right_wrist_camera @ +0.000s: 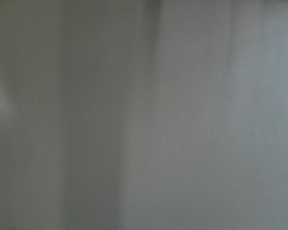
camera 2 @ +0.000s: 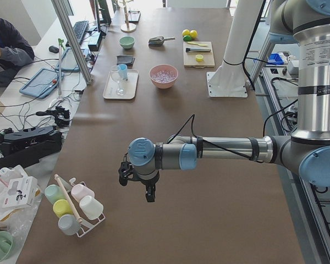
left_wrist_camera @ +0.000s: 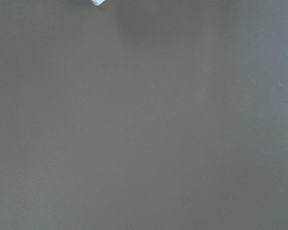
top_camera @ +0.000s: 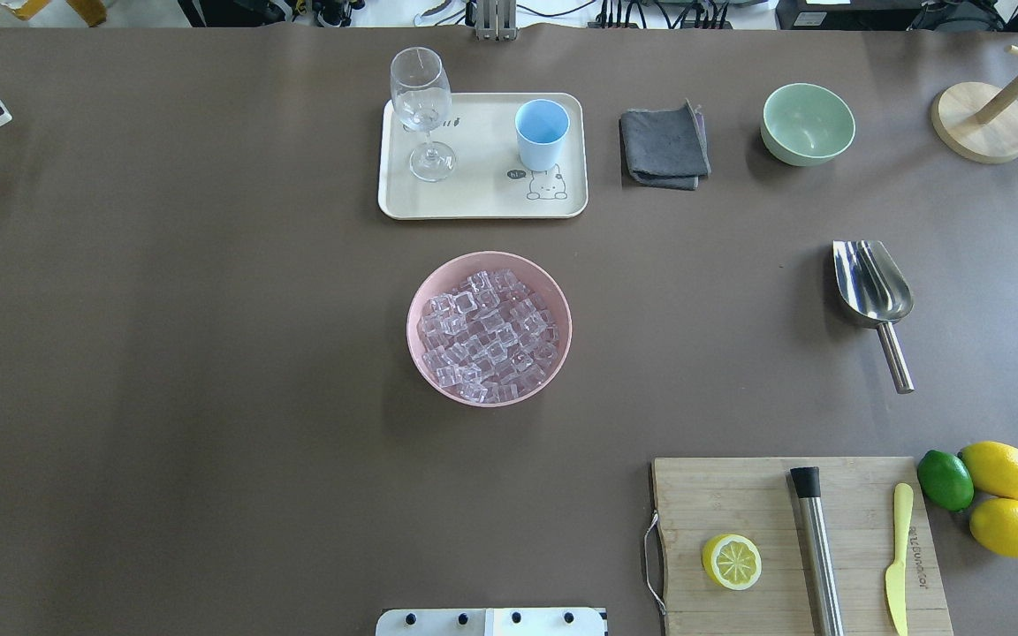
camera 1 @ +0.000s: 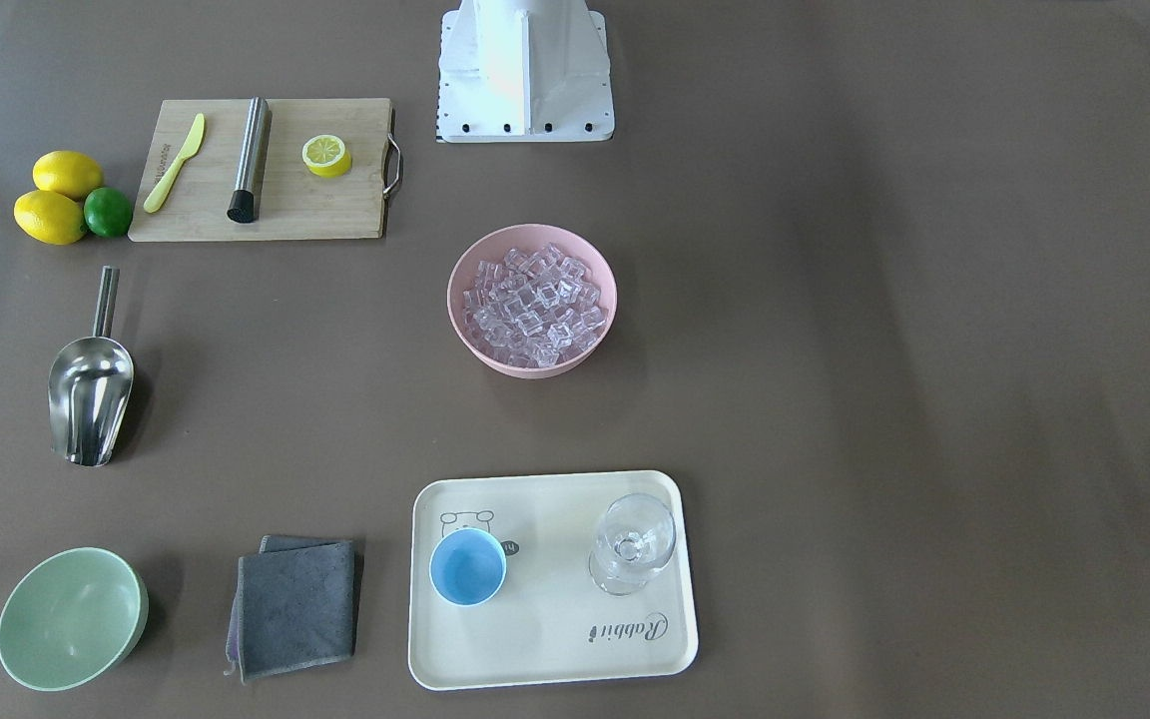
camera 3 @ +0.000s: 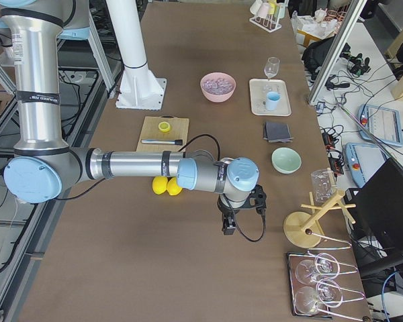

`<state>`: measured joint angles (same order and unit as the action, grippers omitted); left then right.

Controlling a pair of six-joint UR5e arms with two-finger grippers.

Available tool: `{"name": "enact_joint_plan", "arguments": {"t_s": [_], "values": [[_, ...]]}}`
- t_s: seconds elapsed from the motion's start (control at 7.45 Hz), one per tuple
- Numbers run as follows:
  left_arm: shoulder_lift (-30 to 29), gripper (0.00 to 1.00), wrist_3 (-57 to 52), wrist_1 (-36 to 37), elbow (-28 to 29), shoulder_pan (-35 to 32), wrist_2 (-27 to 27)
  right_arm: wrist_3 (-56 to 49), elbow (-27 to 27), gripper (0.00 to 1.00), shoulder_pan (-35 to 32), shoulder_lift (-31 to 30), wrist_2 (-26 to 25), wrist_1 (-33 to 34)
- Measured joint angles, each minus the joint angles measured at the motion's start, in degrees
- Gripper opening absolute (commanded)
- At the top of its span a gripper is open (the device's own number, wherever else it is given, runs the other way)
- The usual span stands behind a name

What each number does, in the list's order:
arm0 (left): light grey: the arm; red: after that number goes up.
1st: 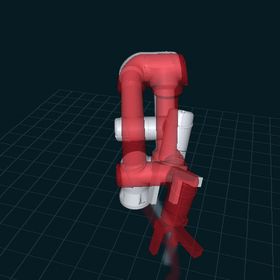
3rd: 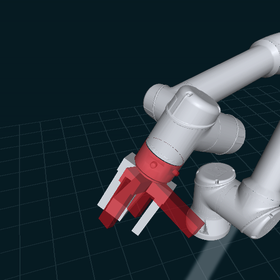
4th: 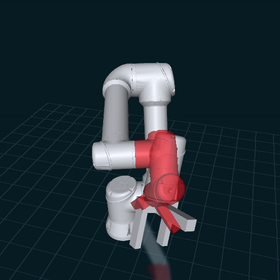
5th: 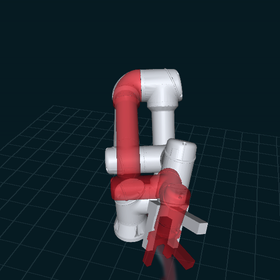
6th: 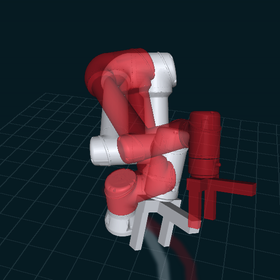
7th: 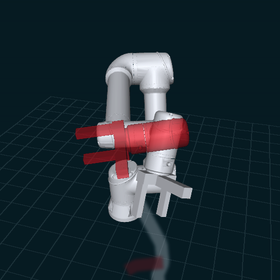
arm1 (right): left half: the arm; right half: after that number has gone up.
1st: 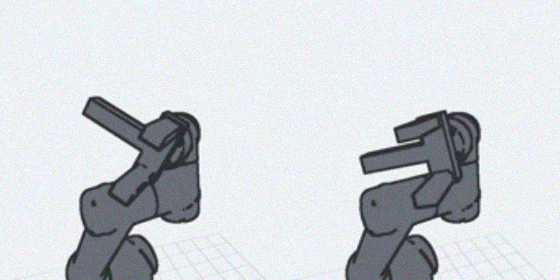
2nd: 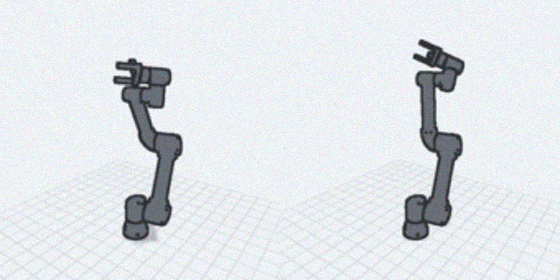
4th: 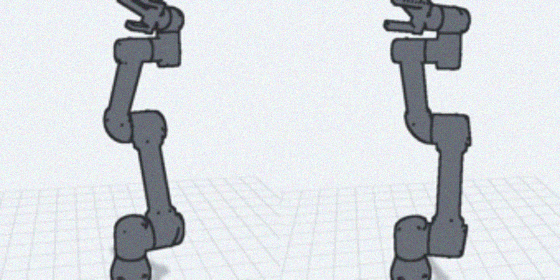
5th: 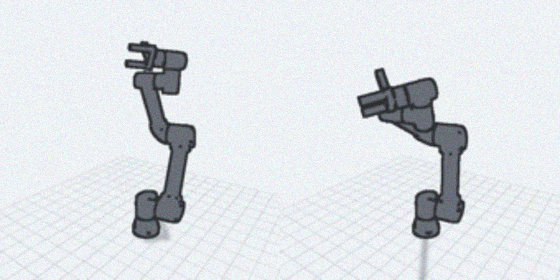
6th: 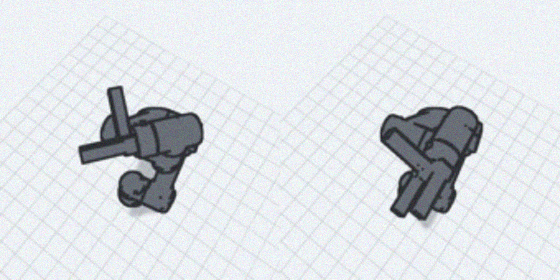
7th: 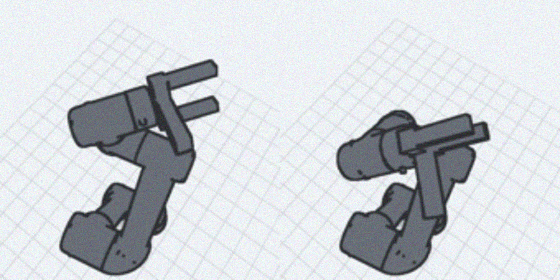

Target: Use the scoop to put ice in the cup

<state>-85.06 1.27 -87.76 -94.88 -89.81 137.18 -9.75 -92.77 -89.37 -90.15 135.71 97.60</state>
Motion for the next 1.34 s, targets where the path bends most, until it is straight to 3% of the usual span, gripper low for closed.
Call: {"name": "enact_joint_plan", "arguments": {"t_s": [0.27, 0.54, 1.34], "values": [[0.0, 0.99, 0.0, 0.0, 0.0, 0.1, 0.0, 6.0, -1.4, 0.99, 1.8, 0.6, 0.2, -0.2], [0.1, 0.99, 0.1, 0.0, 0.5, 0.0, 0.0, 17.7, -4.0, 0.99, 8.2, 0.6, 0.6, -3.6], [0.6, 0.99, 0.0, 0.8, 0.1, -0.7, -0.6, 52.1, -9.1, 1.00, 26.1, -4.2, 0.9, -28.2]]}}
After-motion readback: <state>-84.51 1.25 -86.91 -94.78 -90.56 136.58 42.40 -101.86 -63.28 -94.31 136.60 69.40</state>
